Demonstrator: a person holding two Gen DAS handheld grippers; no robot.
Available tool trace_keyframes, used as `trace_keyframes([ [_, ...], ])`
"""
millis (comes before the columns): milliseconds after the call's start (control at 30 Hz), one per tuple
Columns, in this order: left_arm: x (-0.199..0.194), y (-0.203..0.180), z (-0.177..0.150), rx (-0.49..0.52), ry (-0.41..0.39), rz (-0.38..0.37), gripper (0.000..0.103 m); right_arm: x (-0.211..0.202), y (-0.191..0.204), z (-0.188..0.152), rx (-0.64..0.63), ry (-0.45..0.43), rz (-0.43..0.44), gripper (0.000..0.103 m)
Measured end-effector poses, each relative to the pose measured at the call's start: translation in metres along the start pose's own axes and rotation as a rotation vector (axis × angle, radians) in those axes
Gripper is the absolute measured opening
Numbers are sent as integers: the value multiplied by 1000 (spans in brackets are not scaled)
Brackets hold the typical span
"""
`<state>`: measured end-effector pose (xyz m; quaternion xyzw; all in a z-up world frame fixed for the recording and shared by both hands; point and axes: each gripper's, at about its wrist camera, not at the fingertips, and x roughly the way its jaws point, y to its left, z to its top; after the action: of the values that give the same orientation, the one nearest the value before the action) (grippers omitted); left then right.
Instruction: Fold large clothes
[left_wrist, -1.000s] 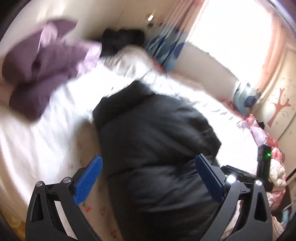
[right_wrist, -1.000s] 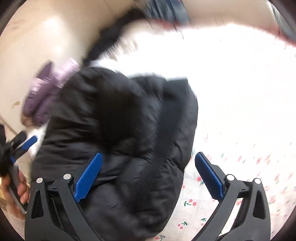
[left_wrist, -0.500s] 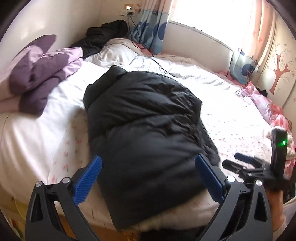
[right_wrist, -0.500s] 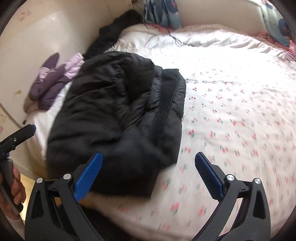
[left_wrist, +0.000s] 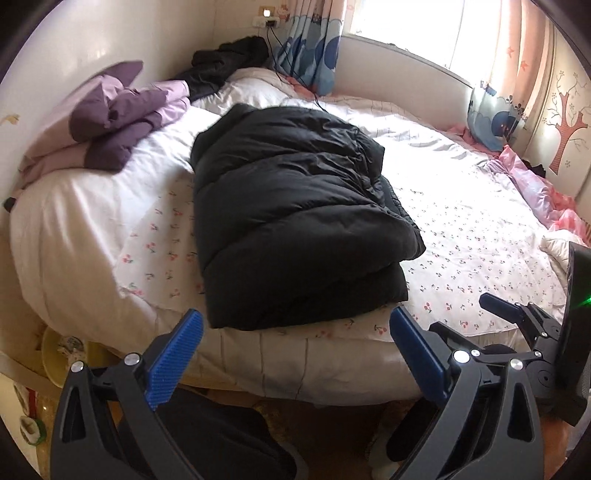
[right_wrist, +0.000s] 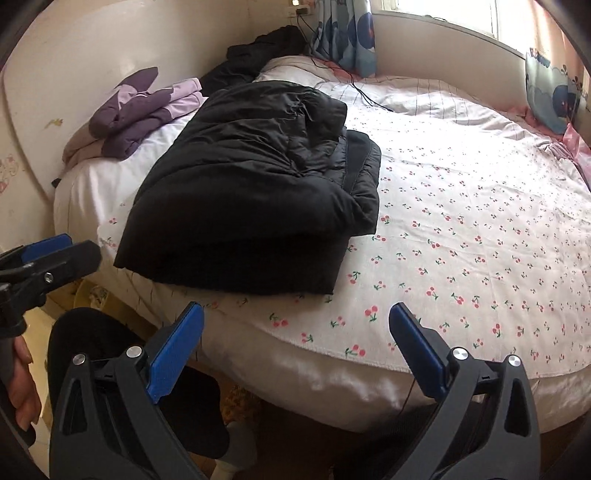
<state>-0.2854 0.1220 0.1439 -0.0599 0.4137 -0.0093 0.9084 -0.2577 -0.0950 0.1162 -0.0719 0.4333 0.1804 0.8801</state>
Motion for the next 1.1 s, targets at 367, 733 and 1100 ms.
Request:
trace_keyframes([
  [367, -21, 4, -7, 18, -59, 125, 97, -22, 10, -1, -29, -48, -18, 97],
  [733, -26, 3, -10, 28, -67, 159, 97, -26, 8, -5, -28, -57, -40, 97],
  [1100, -27, 4, -9, 19, -67, 141, 97, -22, 8, -9, -29, -39, -39, 97],
])
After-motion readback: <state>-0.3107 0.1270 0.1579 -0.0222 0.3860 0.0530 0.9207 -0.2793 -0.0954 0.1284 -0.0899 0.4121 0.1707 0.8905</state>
